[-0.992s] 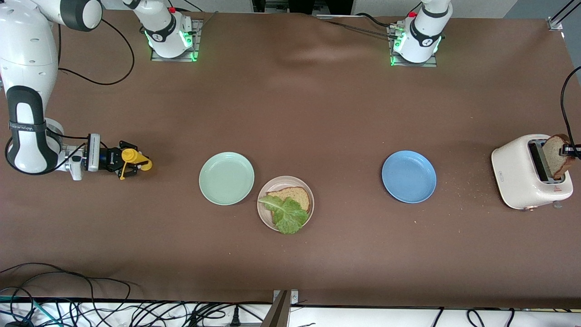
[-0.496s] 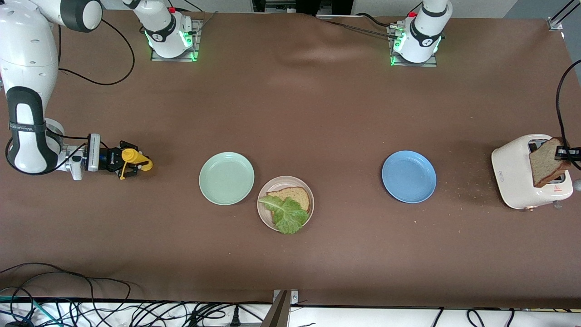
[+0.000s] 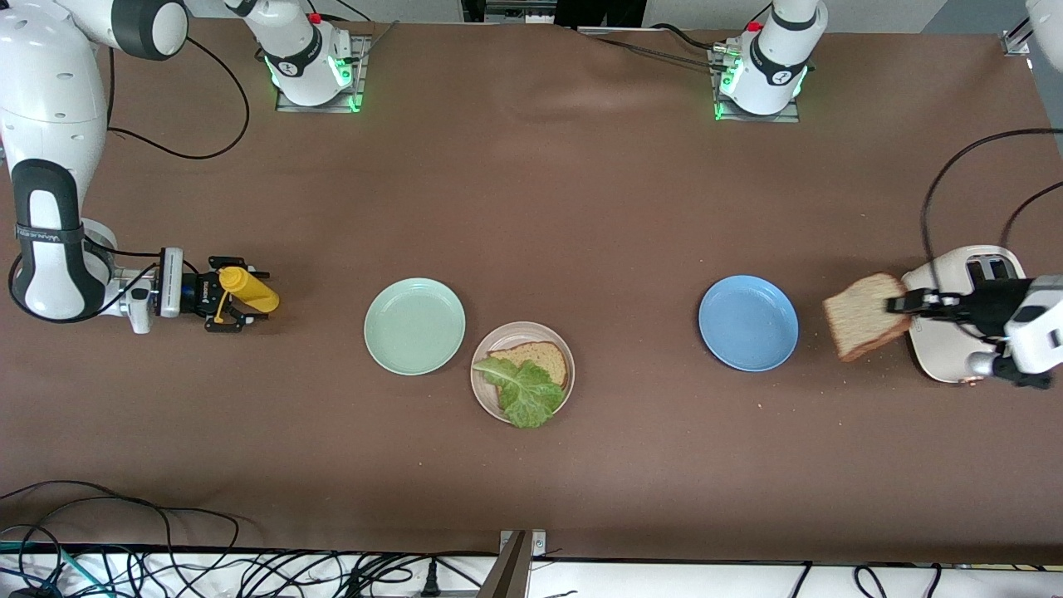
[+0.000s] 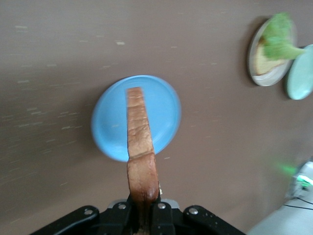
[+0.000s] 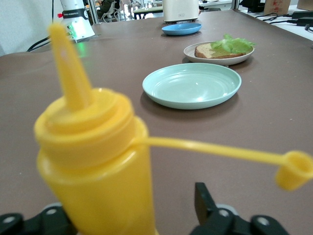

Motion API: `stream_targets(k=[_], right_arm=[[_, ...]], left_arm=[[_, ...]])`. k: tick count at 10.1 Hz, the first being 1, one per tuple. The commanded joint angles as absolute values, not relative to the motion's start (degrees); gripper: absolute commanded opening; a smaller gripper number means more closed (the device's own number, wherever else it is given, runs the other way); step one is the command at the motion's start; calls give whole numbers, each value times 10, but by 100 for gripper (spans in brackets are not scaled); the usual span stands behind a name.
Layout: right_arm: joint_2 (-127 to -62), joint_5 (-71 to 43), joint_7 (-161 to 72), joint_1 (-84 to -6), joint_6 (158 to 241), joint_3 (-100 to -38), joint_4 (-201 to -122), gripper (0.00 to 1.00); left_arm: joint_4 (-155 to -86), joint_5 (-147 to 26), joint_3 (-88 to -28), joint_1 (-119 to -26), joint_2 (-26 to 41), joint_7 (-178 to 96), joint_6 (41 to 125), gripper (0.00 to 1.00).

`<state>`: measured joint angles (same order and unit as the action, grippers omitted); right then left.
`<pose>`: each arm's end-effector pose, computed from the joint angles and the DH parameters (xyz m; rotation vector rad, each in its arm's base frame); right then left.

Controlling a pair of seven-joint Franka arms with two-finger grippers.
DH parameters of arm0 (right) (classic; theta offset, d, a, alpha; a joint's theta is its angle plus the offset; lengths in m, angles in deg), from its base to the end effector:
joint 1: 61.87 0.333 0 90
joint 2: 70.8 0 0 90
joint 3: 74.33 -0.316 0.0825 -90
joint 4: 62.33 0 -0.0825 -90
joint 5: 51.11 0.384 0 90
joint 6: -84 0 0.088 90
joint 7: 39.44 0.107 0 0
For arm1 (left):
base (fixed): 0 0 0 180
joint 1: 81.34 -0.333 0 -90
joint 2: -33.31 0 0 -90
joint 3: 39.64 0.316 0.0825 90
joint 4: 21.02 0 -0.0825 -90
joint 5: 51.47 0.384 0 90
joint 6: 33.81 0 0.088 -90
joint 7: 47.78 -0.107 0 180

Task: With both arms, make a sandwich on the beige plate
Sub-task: 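Lift the bread out with the left gripper while the right gripper releases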

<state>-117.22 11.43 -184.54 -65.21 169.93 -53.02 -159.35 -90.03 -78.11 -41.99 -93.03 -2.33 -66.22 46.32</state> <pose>0.5789 -0.1393 0.1370 -1.4976 -1.5324 -0.7891 0.6814 0.0643 0.4045 2.5305 -0.1726 -0.3783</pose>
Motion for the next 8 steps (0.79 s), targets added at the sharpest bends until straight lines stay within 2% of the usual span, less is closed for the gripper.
stream_targets(k=[1,5,7,8], right_arm=[[-1176,98,-1786,-677,1659,-526,-1546,100],[-1176,-17,-1664,-735,1607,-525,-1443,100],[-1160,-51,-1532,-737,1560,-508,-1386,100],[-1157,-53,-1458,-736,1537,-501,-1351,100]], left_arm=[[-881,-909,-417,-883,-75,-651,455,0],[-882,-1166,-417,-824,-130,-583,479,0],[-898,-1266,-417,-789,-161,-588,486,0],[-899,-1290,-417,-763,-170,-593,532,0]])
